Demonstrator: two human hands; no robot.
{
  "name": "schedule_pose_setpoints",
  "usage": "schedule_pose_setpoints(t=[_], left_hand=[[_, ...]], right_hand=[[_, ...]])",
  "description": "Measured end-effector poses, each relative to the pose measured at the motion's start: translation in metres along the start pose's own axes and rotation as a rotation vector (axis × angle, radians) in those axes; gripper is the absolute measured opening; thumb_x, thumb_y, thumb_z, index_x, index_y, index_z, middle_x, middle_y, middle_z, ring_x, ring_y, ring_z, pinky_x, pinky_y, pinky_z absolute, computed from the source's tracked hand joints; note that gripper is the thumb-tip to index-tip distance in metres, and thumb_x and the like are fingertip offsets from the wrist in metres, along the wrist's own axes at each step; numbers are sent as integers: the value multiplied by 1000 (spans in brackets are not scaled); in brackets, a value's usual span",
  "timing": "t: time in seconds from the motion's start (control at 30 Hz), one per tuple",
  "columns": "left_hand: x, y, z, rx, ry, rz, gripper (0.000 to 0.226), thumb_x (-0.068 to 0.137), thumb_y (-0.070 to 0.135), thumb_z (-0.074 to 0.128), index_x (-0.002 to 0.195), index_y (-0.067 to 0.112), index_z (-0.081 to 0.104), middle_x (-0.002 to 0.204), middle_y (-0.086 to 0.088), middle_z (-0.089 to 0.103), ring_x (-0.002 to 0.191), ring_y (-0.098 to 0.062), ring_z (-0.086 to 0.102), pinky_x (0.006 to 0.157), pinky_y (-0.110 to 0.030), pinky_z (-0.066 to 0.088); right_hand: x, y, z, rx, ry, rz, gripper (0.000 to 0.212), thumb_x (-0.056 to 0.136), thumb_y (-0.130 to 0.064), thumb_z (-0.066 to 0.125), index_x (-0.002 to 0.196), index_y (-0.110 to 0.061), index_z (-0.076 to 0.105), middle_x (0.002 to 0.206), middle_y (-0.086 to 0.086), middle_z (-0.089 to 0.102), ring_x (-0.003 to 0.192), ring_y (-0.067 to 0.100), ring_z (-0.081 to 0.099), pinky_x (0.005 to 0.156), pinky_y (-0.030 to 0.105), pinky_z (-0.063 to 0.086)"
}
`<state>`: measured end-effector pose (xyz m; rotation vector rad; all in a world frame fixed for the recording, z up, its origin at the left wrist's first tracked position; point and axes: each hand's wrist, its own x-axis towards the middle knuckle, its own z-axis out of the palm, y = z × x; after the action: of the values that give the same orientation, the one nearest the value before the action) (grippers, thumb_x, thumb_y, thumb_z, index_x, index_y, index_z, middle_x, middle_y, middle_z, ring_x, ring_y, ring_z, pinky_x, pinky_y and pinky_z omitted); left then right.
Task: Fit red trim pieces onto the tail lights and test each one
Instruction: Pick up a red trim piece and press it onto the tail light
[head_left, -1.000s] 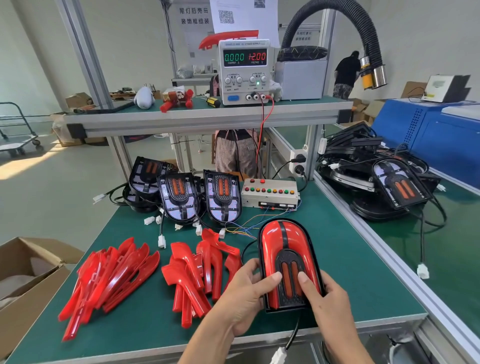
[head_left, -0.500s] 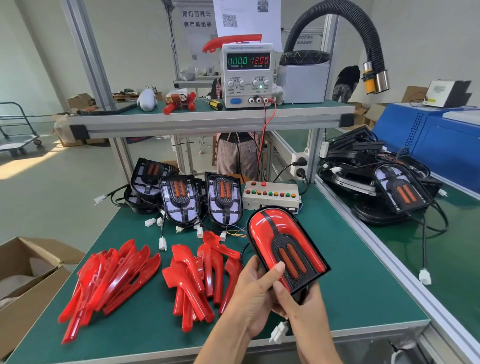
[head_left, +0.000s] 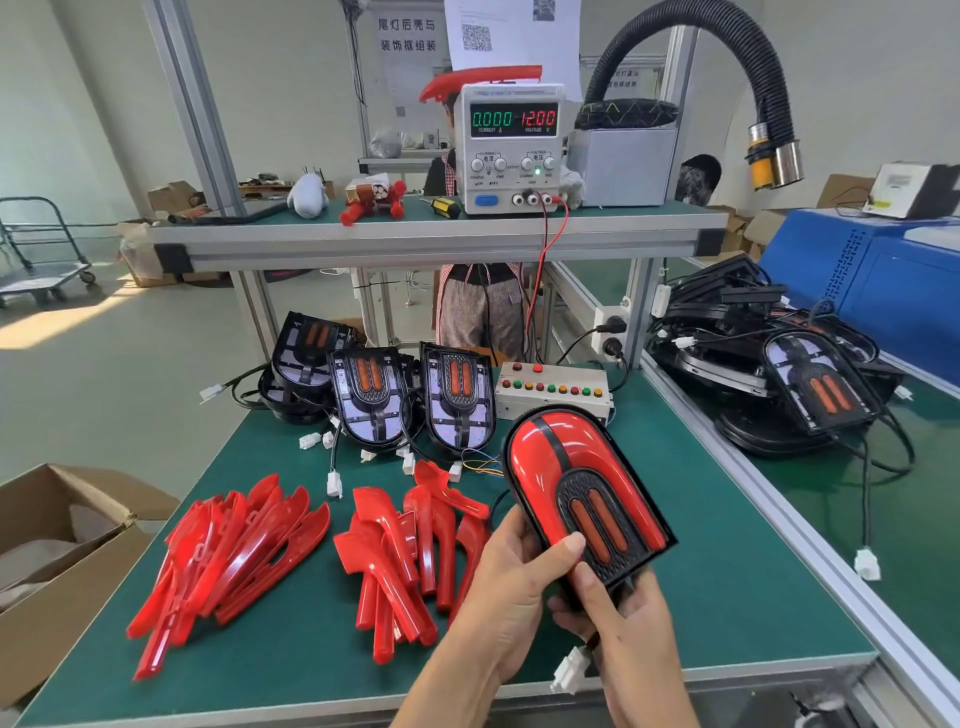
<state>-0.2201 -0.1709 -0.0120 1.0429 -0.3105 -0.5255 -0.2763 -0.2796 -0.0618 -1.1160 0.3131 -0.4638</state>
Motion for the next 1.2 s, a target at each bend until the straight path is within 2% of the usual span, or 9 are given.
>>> schedule_pose_setpoints(t=[0.07, 0.17, 0.27, 0.47, 0.6, 0.87, 1.07, 1.13, 1.2], left_hand=[[1, 0, 0, 13, -16, 21, 40, 87, 8, 75, 125, 8, 61, 124, -19, 69, 114, -33, 66, 82, -31, 56], [5, 7, 3, -11, -15, 22, 46, 94, 30, 70, 132, 7, 58, 131, -19, 66, 127, -37, 59, 107, -46, 47], [11, 18, 6, -41, 72, -4, 61, 98, 53, 55, 139, 8, 56, 134, -14, 66, 129, -27, 59, 113, -47, 41], [12, 17, -1, -2, 142, 37, 51, 99, 51, 52, 129, 13, 67, 129, -11, 69, 124, -24, 64, 110, -43, 46], [9, 17, -2, 5, 127, 50, 47, 100, 50, 52, 126, 14, 69, 130, -13, 68, 124, -26, 64, 104, -38, 51], [9, 17, -3, -38, 130, 38, 47, 100, 44, 52, 128, 10, 67, 130, -14, 68, 124, -27, 63, 106, -44, 50], [11, 18, -1, -71, 159, -12, 53, 98, 53, 51, 128, 13, 69, 130, -12, 68, 125, -27, 63, 108, -46, 45], [12, 20, -1, -76, 192, -13, 61, 92, 60, 55, 130, 14, 68, 129, -11, 69, 124, -25, 64, 107, -46, 45], [14, 20, -1, -95, 245, -2, 62, 89, 55, 63, 131, 10, 65, 127, -12, 70, 121, -27, 65, 110, -50, 45]], right_hand=[[1, 1, -2, 27, -6, -7, 58, 65, -28, 85, 118, -16, 64, 102, 16, 76, 75, 36, 76, 63, 37, 62], [1, 1, -3, 13, -18, -24, 58, 67, -23, 83, 120, -14, 62, 100, 14, 77, 74, 37, 76, 61, 35, 62], [-1, 2, -4, -10, -24, -29, 54, 70, -13, 78, 120, -13, 59, 97, 9, 78, 73, 37, 76, 59, 35, 63], [-6, 3, -3, -22, -36, -40, 57, 69, -8, 78, 122, -18, 58, 102, 13, 76, 81, 42, 74, 60, 38, 63], [-6, 7, -4, -19, -33, -30, 53, 79, 6, 74, 124, -16, 57, 103, 14, 76, 94, 49, 68, 59, 38, 62], [-8, 5, -3, -25, -48, -29, 61, 70, -5, 77, 125, -19, 56, 103, 11, 76, 88, 45, 69, 61, 38, 62], [-9, 6, -3, -45, -55, -9, 56, 82, 14, 70, 124, -20, 55, 102, 10, 76, 87, 41, 70, 59, 36, 61], [-10, 5, -2, -42, -67, -7, 58, 82, 15, 70, 124, -21, 55, 102, 10, 76, 81, 33, 73, 59, 35, 61], [-11, 3, 0, -42, -79, 0, 59, 81, 15, 71, 126, -20, 54, 102, 10, 76, 78, 31, 72, 58, 35, 61]])
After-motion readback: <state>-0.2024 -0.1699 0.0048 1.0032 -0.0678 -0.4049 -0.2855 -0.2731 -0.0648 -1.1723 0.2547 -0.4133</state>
